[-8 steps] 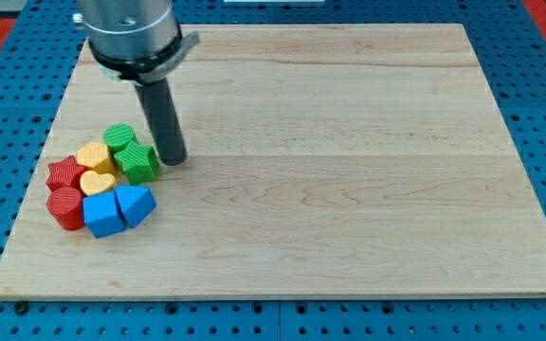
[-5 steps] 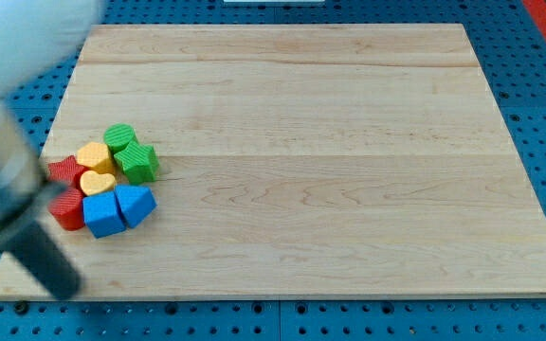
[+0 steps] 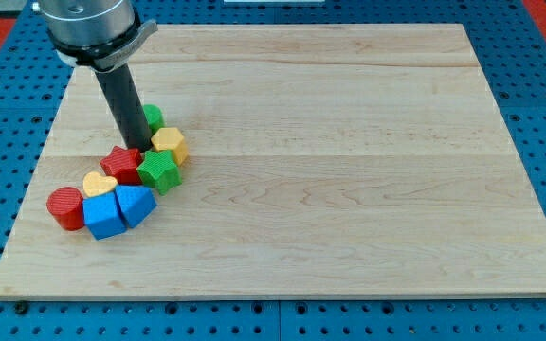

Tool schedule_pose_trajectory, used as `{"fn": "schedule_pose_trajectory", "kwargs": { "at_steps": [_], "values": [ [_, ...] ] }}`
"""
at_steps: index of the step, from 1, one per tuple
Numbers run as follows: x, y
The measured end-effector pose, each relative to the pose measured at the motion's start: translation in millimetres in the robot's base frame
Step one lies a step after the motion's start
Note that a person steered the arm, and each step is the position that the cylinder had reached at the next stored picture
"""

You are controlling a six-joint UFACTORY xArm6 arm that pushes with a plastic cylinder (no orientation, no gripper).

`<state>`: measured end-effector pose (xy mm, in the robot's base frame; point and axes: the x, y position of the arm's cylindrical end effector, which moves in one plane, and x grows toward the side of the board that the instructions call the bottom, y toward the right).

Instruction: Move the green circle towards the top center of the board

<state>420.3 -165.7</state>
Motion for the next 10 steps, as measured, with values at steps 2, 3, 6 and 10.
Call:
{"fn": "schedule_pose_trajectory", "kwargs": {
  "at_steps": [2, 3, 6, 10],
  "values": [
    [-68, 26],
    [-35, 132],
    [55, 78],
    [9, 5]
  ]
}}
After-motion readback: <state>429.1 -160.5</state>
